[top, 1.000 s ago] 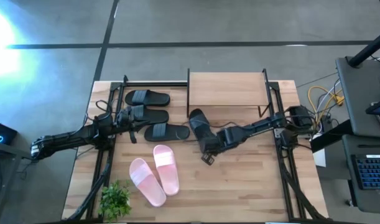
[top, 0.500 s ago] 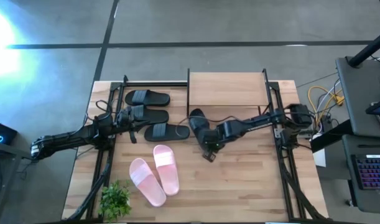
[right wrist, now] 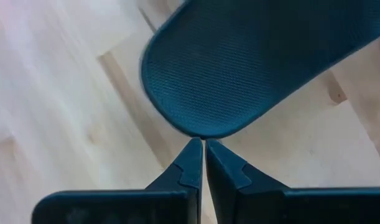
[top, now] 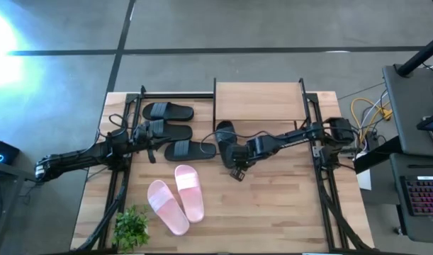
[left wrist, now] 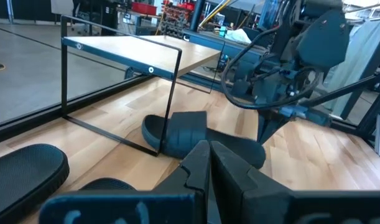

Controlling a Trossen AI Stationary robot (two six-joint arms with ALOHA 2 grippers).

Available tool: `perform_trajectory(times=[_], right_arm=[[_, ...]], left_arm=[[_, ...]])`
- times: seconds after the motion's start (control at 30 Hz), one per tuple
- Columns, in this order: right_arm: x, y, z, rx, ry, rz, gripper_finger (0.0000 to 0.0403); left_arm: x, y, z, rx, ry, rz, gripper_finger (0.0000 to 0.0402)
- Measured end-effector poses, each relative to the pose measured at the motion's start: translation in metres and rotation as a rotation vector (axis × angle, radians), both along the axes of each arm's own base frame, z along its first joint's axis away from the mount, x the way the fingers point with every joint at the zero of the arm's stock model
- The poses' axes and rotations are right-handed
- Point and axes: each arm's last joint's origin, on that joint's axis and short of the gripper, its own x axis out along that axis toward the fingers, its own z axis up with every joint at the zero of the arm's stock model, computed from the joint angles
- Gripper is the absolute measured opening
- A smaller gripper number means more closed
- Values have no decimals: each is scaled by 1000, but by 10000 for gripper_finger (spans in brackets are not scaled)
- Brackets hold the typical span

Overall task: Pick and place slides into the shelf
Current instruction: Stock the slides on and under the shelf, then put the black slide under the shelf

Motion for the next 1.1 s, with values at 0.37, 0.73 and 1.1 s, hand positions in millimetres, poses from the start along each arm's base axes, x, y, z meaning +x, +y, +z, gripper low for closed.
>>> perform_trajectory(times=[0.37, 0.73, 1.1], right_arm=[[2, -4, -4, -46, -9, -17, 12], [7, -32, -1, -86, -69, -106, 12], [13, -19, 14, 90, -128, -12, 12]], left_arm=[[0, 0, 0, 0, 2, 0, 0], [0, 0, 0, -1, 1, -1, 0], [0, 0, 0, 0, 0, 0, 0]])
